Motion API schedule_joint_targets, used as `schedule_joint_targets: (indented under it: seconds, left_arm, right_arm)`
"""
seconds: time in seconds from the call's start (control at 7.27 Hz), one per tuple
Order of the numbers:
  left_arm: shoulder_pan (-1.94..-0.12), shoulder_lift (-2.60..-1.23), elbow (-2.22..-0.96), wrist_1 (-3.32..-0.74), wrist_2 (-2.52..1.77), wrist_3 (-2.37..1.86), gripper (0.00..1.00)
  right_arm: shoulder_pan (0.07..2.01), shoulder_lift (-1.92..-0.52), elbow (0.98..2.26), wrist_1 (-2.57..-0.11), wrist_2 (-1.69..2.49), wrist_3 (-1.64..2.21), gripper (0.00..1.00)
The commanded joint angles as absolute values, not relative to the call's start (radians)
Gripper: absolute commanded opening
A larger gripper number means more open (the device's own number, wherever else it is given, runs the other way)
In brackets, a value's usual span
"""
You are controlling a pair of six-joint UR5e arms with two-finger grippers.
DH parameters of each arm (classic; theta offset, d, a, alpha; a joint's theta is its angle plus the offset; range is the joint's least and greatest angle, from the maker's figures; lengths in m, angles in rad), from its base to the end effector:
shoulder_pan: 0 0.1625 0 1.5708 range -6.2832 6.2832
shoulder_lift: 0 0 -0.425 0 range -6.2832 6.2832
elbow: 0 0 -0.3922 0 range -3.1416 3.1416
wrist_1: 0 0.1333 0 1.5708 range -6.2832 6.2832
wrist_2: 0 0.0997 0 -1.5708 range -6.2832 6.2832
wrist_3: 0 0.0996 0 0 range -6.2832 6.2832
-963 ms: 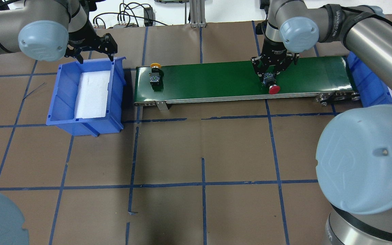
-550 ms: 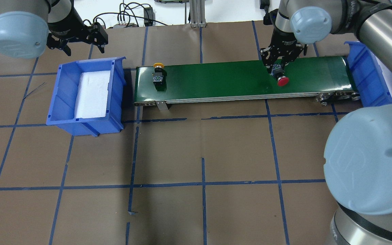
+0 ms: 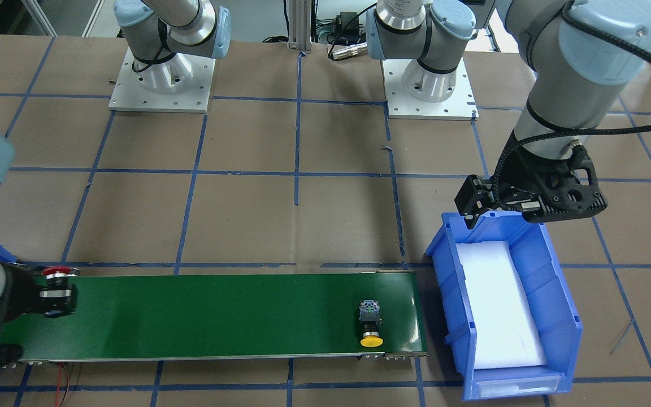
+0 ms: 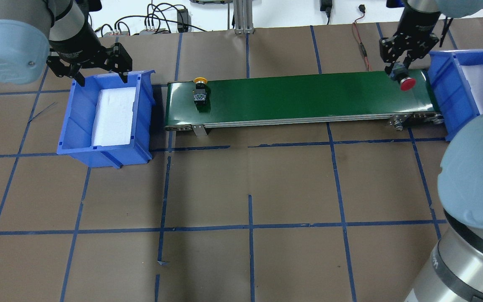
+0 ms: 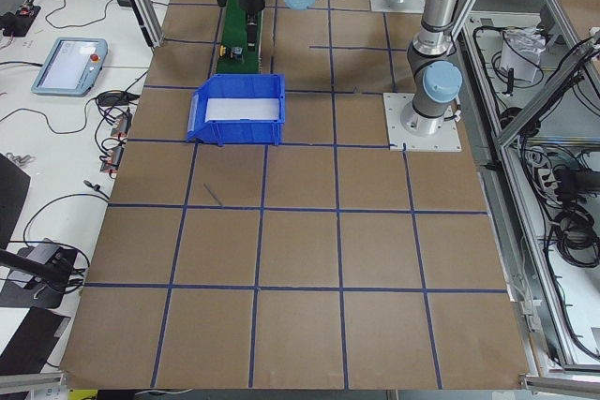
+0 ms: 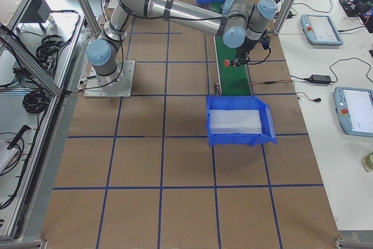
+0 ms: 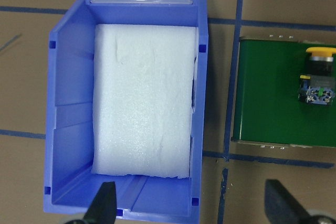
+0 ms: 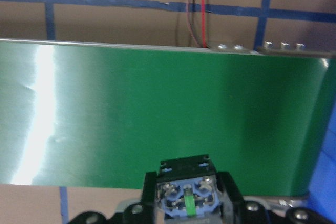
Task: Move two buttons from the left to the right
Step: 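Carry the red button to the far bin while the left gripper withdraws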
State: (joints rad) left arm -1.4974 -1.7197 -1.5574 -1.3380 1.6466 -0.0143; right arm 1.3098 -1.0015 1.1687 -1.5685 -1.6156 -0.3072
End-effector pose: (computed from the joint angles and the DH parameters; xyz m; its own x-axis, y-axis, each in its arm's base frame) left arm -0.0843 -0.5682 0.4407 -0.9928 -0.0946 -0.0740 -0.0872 0.9913 -0.0982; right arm -0.0555 -0.7069 0.3403 -0.9987 -0.0492 -0.0089 -0.0500 0.9834 0.1741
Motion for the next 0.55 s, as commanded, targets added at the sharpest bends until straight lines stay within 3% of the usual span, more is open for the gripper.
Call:
schedule_joint_targets:
  seconds: [0.0,0.41]
  left_arm:
    - [-1.502,-1.727,-1.565,-1.341,1.644,0.001,1.00]
    - [-1.503,-1.697,-1.568,-1.339,1.638,0.028,1.00]
  right_arm:
    - [1.174,-1.002,1.126,-1.499,-1.640,-0.360,0.10]
    - [1.079,-1.000,1.100,-1.502,-1.730,-0.465,0.05]
